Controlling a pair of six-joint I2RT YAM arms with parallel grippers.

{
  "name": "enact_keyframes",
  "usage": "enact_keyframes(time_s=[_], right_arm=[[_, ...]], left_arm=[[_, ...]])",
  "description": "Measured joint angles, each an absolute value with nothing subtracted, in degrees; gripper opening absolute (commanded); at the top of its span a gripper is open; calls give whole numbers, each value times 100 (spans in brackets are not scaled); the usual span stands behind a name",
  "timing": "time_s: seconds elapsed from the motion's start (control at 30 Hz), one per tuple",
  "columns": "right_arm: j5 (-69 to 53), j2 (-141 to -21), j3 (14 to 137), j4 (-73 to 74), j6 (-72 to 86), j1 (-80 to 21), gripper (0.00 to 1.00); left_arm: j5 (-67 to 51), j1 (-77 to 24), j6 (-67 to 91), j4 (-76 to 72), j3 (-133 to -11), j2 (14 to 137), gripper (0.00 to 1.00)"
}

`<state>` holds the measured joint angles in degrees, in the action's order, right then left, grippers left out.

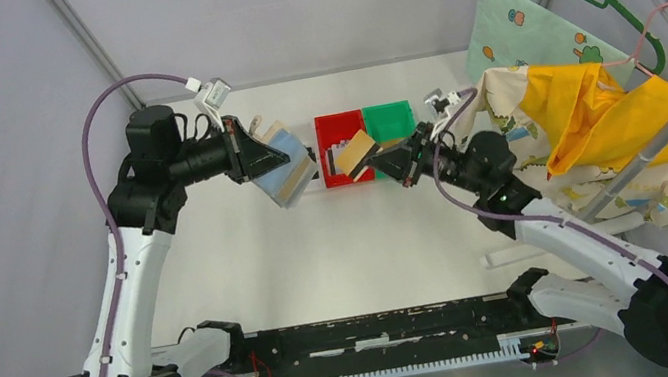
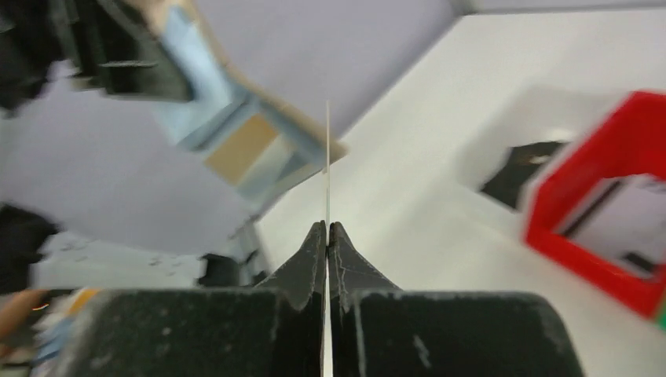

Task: Take the credit cards out of the card holder
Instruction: Place the credit card in the storage box.

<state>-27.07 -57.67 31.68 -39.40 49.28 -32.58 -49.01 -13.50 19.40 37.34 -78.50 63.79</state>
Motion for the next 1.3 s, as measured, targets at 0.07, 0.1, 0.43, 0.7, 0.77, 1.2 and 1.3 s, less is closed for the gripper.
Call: enact_keyframes(time_s=[0.07,0.1,0.43,0.7,0.77,1.2,1.3], right_arm=[[-2423,-5824,3942,-2423,3990,-3140,0],[-2241,-5859,4270,-1839,3597,-3081,0],[32,-7594,6733,1826,1208,-2869,0],[1422,-9583,8305,3269,539,-2869,0],[1638,-9996,8635,3518,451,-2869,0],[2379,-11631,9697,4018,429,-3020,0],[2445,-11808,9699,4021,484,-3055,0]], left_arm=[[-4812,-1313,1688,3948,-7996,6414,2],[-4786,-1291,1588,4021,-8040,6412,2],[-4504,-1282,832,4709,-8311,6414,2],[-4495,-1282,598,4847,-8311,6414,2],[-4510,-1282,585,4860,-8311,6414,2],[-4565,-1282,523,4923,-8311,6414,2],[-4571,-1282,523,4923,-8311,6414,2]])
